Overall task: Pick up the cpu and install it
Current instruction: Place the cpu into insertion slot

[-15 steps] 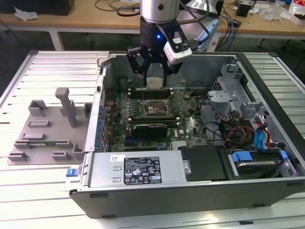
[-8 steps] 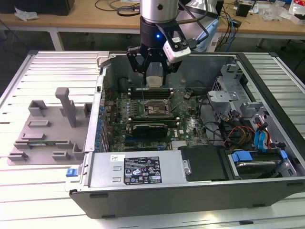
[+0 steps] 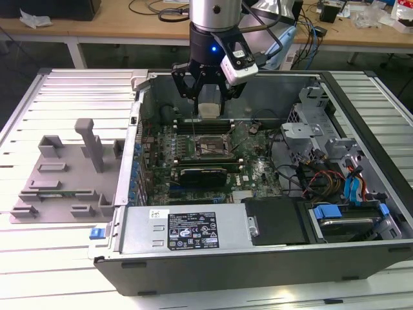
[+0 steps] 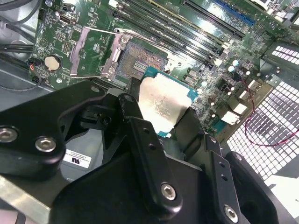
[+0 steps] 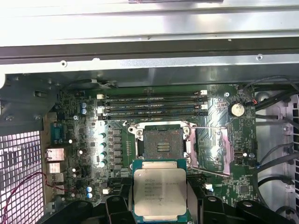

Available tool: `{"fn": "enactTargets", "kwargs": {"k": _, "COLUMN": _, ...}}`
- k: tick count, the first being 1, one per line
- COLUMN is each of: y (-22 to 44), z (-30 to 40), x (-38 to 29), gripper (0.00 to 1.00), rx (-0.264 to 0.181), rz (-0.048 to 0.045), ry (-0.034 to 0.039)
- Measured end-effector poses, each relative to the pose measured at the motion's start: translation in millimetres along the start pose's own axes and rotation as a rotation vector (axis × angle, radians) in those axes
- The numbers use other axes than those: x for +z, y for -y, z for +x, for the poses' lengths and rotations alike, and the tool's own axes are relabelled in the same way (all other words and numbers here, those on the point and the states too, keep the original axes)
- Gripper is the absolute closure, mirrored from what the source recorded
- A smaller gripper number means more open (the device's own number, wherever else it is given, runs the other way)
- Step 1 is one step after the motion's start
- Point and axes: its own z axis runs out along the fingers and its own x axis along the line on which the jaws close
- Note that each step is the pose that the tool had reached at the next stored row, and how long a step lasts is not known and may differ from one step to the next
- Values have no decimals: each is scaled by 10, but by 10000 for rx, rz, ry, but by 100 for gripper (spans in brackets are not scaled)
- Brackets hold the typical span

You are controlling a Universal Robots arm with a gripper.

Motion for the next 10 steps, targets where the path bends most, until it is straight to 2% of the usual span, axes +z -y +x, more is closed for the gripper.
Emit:
{"fn": "enactTargets", "kwargs": {"k": 8, "y": -2, "z": 0, "x": 1, "gripper": 45, "rx": 25, "rz": 0, "ry": 0}}
{"fn": "enactTargets", "kwargs": {"k": 10, "y": -1, "z": 0, "x": 1, "gripper": 45, "rx": 287, "rz": 5, "ry": 1}}
